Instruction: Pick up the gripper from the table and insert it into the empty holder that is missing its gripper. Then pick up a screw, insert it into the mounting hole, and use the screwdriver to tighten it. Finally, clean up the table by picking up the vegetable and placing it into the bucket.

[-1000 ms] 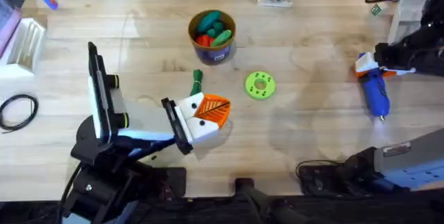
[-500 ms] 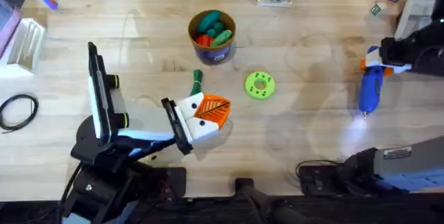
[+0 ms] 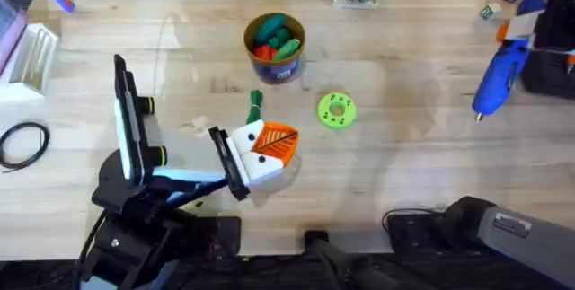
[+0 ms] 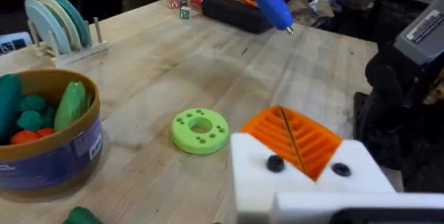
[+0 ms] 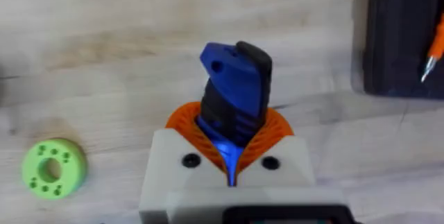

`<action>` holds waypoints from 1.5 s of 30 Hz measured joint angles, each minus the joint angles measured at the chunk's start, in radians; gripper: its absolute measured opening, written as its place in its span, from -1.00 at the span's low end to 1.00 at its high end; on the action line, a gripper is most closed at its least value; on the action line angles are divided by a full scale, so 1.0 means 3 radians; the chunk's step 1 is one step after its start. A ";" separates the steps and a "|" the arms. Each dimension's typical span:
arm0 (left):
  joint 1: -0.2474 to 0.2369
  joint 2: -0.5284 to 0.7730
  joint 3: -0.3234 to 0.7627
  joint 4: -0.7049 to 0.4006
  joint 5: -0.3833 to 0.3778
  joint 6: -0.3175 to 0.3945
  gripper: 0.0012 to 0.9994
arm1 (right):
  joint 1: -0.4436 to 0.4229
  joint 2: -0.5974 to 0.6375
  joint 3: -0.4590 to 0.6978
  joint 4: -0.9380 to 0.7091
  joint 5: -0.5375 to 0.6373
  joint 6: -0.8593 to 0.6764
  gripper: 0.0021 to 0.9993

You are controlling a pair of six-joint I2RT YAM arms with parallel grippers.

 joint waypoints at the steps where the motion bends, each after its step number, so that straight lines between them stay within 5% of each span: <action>1: 0.0000 0.0000 0.0000 0.0000 0.0000 0.0000 -0.99 | 0.0043 -0.0120 0.0000 0.0007 -0.0030 0.0011 -0.96; 11: 0.0000 0.0000 0.0000 0.0000 0.0000 0.0000 -0.99 | 0.0714 -0.1428 -0.0542 0.0884 -0.0381 0.0382 -0.96; 20: 0.0000 0.0000 0.0000 0.0000 0.0000 -0.0001 -0.99 | 0.1781 -0.2222 -0.1436 0.2273 -0.0591 0.1067 -0.96; 34: 0.0000 0.0000 0.0000 0.0000 0.0000 0.0000 -0.99 | 0.3509 -0.1619 -0.1582 0.3887 -0.0644 0.1350 -0.96; 45: 0.0000 0.0001 0.0000 0.0000 0.0000 0.0000 -0.99 | 0.4190 -0.1081 -0.1584 0.4448 -0.0668 0.1215 -0.96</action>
